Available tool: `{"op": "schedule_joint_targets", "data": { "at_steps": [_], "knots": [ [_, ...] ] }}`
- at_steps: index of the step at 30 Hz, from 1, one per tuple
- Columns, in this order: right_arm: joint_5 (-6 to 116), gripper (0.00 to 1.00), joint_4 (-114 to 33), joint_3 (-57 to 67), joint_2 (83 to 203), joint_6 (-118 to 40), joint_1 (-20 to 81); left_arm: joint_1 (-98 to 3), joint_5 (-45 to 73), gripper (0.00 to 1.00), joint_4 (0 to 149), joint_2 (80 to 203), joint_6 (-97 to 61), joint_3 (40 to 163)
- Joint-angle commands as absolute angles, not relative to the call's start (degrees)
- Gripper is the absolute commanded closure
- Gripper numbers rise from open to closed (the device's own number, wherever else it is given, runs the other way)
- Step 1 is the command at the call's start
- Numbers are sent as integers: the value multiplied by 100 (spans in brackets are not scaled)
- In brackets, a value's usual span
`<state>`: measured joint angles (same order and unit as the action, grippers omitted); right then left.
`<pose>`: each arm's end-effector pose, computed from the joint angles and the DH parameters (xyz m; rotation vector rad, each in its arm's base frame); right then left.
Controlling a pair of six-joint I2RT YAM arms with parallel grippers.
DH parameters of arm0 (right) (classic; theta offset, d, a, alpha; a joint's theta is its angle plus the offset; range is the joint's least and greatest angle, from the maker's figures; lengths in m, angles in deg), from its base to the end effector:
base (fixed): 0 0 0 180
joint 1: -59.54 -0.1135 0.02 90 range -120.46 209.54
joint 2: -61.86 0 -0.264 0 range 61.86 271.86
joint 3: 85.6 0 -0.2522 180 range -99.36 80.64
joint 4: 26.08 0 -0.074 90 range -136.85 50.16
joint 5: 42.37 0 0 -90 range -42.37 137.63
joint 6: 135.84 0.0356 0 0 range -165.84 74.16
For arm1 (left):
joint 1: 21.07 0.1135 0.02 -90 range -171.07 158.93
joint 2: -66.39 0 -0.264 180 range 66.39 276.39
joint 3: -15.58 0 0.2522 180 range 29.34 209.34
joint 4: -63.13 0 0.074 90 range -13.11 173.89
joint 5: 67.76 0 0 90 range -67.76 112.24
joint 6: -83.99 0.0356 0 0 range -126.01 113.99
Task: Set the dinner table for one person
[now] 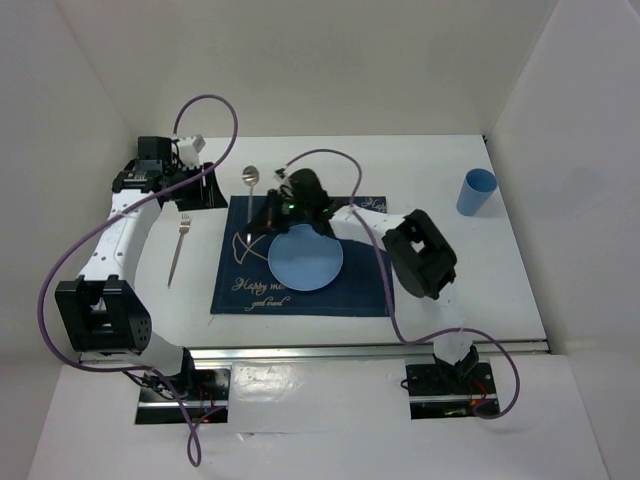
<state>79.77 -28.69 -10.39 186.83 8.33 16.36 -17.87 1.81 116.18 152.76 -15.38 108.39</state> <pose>0.3546 0.3587 0.2025 -0.2146 2.2950 1.5605 0.3278 0.0059 0.3272 -0.0903 2.3680 -0.4759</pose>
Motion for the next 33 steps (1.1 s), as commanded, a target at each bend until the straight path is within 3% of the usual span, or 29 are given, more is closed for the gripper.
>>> {"op": "schedule_joint_targets", "data": {
  "at_steps": [1, 5, 9, 13, 21, 33],
  "knots": [
    [8803, 100, -2613, -168, 17561, 1234, 2471, -1624, -8, 35, 11854, 15068, -1244, 11449],
    [9403, 100, -2928, 1224, 16070, 1042, 3368, -1335, 350, 35, 11908, 14990, -1165, 11346],
    [9649, 100, -4542, 1814, 15066, -98, 4141, -1167, 633, 35, 11855, 14875, -980, 11118],
    [10017, 100, -5118, 2656, 14563, -260, 4819, -1105, 686, 35, 11855, 14875, -927, 10995],
    [10555, 100, -4952, 3510, 15142, -770, 5066, -1105, 545, 35, 11802, 14936, -927, 10994],
    [10732, 100, -4556, 3370, 16565, -1323, 5224, -1105, 651, 35, 11855, 14822, -874, 10880]
  ]
}}
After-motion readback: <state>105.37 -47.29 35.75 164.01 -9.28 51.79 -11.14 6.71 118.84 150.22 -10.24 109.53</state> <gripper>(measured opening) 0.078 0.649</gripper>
